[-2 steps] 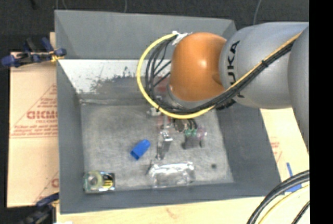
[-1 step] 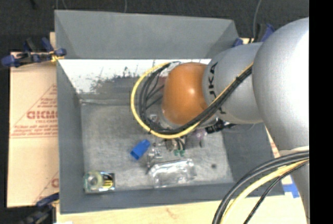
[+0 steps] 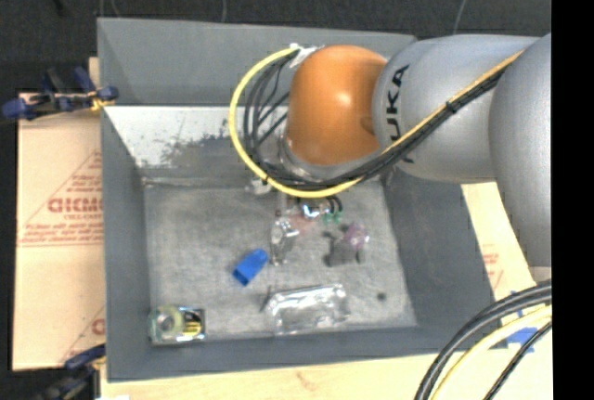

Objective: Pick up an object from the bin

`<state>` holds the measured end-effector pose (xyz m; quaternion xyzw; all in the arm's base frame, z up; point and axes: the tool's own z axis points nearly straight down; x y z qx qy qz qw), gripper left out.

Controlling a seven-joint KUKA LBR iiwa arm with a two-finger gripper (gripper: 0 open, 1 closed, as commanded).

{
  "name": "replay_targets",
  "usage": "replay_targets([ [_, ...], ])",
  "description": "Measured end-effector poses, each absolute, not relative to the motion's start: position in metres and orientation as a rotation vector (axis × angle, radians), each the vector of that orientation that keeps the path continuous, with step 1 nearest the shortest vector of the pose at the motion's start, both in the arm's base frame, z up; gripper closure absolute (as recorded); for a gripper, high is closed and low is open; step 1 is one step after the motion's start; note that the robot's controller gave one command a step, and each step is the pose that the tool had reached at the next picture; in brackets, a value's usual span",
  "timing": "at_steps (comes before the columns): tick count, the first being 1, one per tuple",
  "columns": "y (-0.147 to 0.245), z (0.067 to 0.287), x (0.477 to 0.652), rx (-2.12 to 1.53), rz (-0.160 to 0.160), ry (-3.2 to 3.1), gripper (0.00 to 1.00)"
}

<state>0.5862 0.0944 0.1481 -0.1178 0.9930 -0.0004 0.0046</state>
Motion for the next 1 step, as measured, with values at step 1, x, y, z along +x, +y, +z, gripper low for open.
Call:
replay_targets([
  [1,0.0755,0.0748,0.554,-0.638,-0.001,3.06,0.0],
])
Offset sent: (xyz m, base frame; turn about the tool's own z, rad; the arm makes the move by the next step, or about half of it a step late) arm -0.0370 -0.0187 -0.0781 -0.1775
